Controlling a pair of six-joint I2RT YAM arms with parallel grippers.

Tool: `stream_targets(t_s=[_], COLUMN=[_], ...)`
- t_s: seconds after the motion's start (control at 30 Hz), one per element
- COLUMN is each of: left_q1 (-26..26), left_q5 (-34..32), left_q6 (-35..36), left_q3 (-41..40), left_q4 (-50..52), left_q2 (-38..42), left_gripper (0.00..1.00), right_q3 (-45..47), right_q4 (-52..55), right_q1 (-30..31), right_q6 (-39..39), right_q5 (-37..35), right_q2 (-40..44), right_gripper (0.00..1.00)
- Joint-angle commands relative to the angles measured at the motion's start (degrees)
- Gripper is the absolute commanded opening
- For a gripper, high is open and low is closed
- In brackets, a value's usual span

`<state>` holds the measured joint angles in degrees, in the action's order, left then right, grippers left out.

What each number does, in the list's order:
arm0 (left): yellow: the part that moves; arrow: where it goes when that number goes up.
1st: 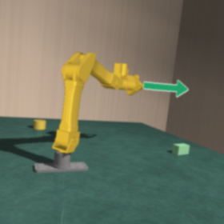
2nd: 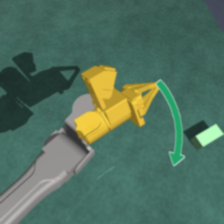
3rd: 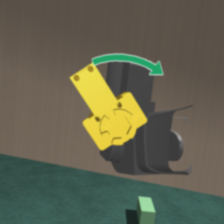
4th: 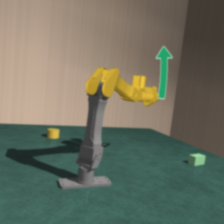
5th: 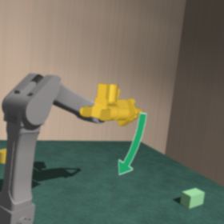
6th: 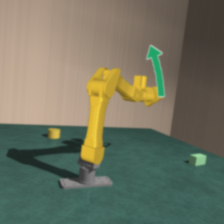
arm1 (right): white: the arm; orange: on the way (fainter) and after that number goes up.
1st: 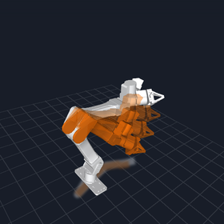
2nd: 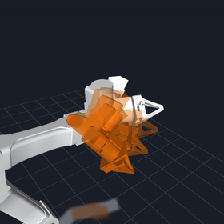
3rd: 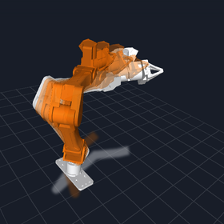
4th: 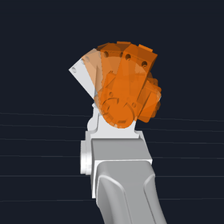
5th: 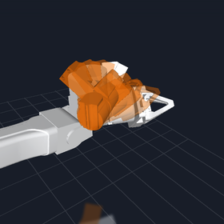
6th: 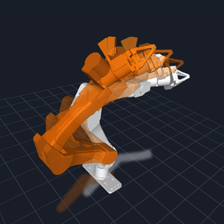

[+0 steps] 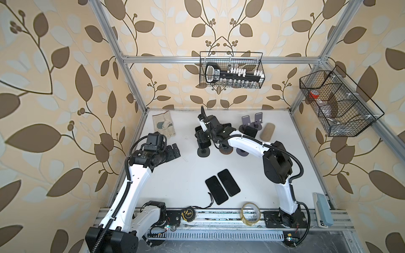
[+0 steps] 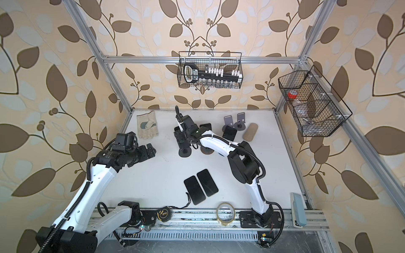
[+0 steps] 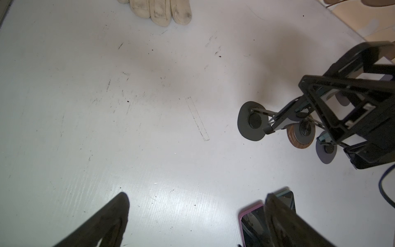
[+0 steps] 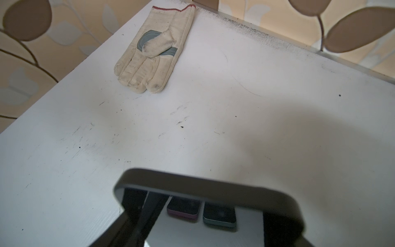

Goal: Remove the phone from the phone stand
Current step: Remove the phone from the phone stand, then place the phone at the center of the table.

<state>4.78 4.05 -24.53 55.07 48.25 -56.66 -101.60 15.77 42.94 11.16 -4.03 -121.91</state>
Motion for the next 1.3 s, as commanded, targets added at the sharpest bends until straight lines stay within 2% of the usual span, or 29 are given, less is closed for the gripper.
stream_targets(t_s=[0.0, 0.7, 1.03, 1.27], left_q1=[-0.66, -0.90, -0.90, -0.91], left_q5=[0.20, 0.29, 1.84, 3.07], left_q6=[0.81, 0.78, 0.80, 0.74], left_q3=[-0.26, -0.32, -0.24, -0.05], left_q4=[-0.09, -0.17, -0.26, -0.17], left_q2=[0.52, -0.71, -2.30, -3.38], left_gripper=[0.99, 0.99, 0.99, 0.99], right_q3=[-2.26, 4.96, 16.25, 24.21], right_q4=[0.04, 1.43, 2.95, 7.82], right_q1=[-0.22, -2.16, -2.57, -3.54], right_q6=[-0.14, 0.68, -0.40, -1.60], right_q5=[0.73, 3.15, 2.01, -0.78], right_q2=[3.16, 13.37, 24.84, 32.86], right_gripper=[0.71, 0.69, 0.69, 0.69])
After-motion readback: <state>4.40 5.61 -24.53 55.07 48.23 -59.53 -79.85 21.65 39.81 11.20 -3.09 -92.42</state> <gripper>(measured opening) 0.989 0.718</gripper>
